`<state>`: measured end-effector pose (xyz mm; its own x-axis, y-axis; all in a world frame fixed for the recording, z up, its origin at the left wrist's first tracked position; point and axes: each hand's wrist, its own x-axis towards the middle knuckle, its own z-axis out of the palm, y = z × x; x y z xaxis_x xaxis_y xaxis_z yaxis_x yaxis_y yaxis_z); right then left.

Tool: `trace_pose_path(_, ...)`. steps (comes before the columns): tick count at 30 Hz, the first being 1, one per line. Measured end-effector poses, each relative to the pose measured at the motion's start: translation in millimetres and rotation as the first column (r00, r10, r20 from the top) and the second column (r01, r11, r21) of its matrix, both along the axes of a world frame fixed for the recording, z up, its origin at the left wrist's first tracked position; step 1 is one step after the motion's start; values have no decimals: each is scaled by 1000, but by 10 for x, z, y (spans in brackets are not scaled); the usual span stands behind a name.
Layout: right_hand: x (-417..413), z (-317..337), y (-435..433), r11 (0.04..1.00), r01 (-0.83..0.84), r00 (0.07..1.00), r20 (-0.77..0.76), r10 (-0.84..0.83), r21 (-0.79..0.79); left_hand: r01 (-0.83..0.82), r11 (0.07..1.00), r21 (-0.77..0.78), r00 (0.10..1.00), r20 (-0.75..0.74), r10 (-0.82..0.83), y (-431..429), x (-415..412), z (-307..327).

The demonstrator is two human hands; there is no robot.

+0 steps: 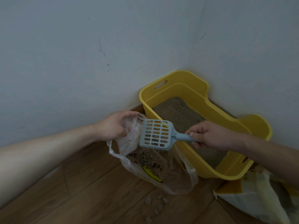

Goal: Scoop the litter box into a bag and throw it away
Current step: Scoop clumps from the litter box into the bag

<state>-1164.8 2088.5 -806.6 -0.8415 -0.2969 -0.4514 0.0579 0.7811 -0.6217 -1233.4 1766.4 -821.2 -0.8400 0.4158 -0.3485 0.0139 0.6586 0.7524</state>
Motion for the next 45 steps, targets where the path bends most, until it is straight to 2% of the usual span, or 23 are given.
trace_pose_path(11, 60, 92, -25, 998, 17, 998, 59, -13, -68, 15, 1000, -15, 1000, 1, -15, -3, 9, 4)
trace_pose_path(25, 103, 97, -19, 999, 8, 1000, 11, -8, -42, 30, 999, -42, 999, -10, -30, -4, 43, 16)
trace_pose_path(33, 110, 96, 17, 982, 40, 999, -21, -45, -185, 27, 999, -44, 999, -30, -28, 11, 63, 16)
trace_pose_path(45, 156, 160, -4, 995, -8, 997, -76, 1, -101, 32, 999, -25, 999, 11, -31, 12, 55, 17)
